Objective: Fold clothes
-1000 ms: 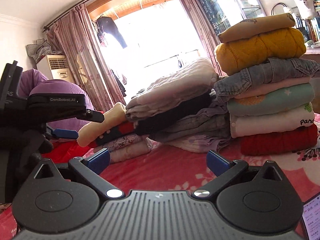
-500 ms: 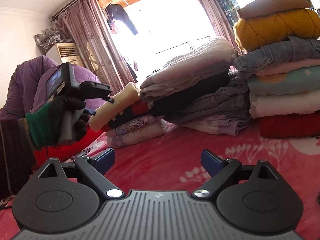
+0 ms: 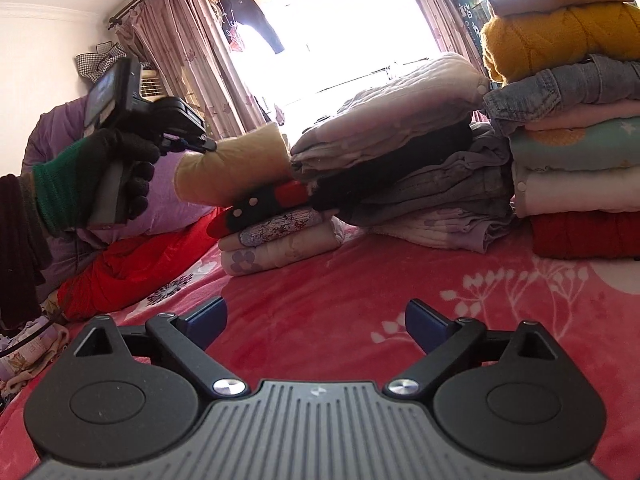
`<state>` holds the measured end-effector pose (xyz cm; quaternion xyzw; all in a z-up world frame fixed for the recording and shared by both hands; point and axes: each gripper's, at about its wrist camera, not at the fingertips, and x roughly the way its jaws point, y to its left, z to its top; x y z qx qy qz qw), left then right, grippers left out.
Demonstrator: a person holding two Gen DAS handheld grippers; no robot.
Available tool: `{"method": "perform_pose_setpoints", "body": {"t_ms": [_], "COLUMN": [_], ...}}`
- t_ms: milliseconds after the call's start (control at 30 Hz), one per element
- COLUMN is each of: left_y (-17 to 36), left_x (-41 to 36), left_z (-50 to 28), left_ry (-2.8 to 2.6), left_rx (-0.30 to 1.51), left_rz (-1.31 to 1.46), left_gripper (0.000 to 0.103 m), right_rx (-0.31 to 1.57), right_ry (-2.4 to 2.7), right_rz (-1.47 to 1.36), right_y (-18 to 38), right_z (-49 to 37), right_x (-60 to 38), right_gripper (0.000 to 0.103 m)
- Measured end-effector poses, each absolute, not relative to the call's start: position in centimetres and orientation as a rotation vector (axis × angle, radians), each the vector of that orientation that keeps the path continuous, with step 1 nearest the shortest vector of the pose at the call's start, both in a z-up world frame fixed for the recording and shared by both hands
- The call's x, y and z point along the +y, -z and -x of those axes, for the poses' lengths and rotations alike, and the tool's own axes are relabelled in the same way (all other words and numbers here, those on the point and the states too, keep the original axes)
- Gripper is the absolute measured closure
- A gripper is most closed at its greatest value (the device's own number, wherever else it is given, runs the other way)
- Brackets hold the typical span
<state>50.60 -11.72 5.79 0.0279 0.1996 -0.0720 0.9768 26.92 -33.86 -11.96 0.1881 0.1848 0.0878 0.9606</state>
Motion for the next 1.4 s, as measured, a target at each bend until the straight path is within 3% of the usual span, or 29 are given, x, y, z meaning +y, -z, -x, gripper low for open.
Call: {"method": "perform_pose_setpoints", "body": {"t_ms": [233,333,633,900,1200,1400], "left_y": [-12.1,-13.0,-10.3,-10.9,-7.7,-2.5], "left_x": [-10.7,-10.2,-10.3,-9.2,-8.5,-3.9], "left_z": [-40.5,-37.9,-33.1,-27.9,-25.2,-21.3], "left_ry": [0.151,0.171,0.243,0.225,0.253,0.141], "left_rx": [0.119,0.095,0.215,0.187,0.328,0.501], "left_rz": [-0.165,-0.181,-0.222,-0.155,-0.159,-0.152], "left_gripper": [0.103,0.103,0.103,0.103,0.103,0.103], "right_rx": [0.369,0.37,0.384,0.39,0.457,0.54], "right_ry": [-0.189,-0.202,-0.289,-0.299,-0.401,-0.434], "right_rz": [-0.397,-0.404,-0.519,-0.565,-0.626,-0.665], "right_y": [11.5,11.4,11.5,11.8,12.2,13.1], "right_z": [-26.3,-26.2,-25.9,-25.2,-25.2,-26.1], "right_x": [-34.2,-34.1,-35.0,-36.5,-36.1,-35.1], "right_gripper": [0.007,0.007,0.006,0.004,0.004,0.004]}}
